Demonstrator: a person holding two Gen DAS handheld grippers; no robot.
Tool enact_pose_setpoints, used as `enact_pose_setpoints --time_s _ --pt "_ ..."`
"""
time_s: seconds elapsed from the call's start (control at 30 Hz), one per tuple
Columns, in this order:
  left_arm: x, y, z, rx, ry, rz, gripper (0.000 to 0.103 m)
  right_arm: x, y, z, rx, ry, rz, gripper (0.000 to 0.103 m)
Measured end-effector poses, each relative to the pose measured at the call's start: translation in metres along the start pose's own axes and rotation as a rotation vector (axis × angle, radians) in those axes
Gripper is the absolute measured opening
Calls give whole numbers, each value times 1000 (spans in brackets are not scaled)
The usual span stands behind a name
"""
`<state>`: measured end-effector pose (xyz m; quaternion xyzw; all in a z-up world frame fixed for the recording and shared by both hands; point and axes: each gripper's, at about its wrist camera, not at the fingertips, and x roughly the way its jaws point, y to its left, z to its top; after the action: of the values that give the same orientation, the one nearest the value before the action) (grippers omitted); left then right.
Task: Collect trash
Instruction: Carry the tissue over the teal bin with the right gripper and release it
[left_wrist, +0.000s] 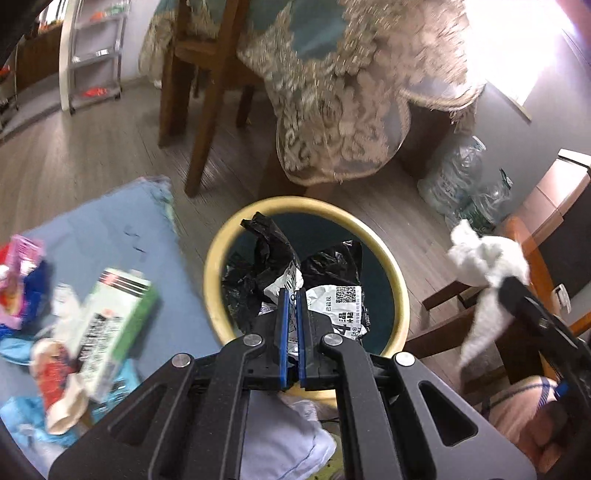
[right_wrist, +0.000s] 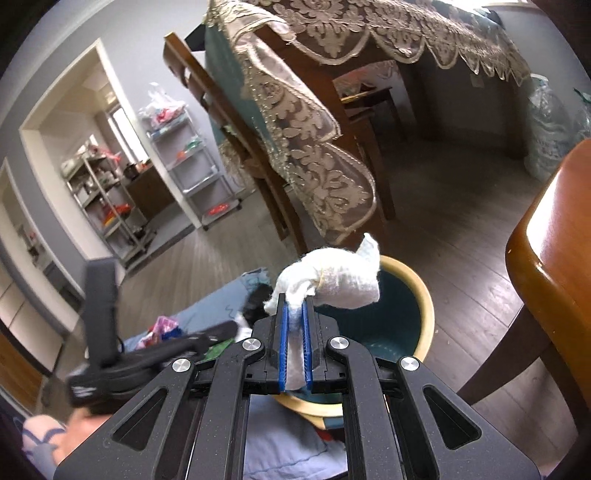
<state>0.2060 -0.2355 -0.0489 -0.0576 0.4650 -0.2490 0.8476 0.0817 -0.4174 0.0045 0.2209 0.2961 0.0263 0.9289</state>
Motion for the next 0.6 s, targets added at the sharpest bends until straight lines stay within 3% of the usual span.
enact_pose_setpoints --time_s 0.13,0.17,0.27,0.6 --pt "24 2 -1 -17 40 -21 3 3 -2 -1 7 10 -4 8" --pt "25 4 -1 -23 44 -22 6 4 -2 -2 10 14 -5 8" --pt "25 9 1 -37 34 -15 32 9 -5 -3 29 29 -7 8" --pt "-25 46 4 -93 -60 31 51 34 6 -13 -7 106 -8 8"
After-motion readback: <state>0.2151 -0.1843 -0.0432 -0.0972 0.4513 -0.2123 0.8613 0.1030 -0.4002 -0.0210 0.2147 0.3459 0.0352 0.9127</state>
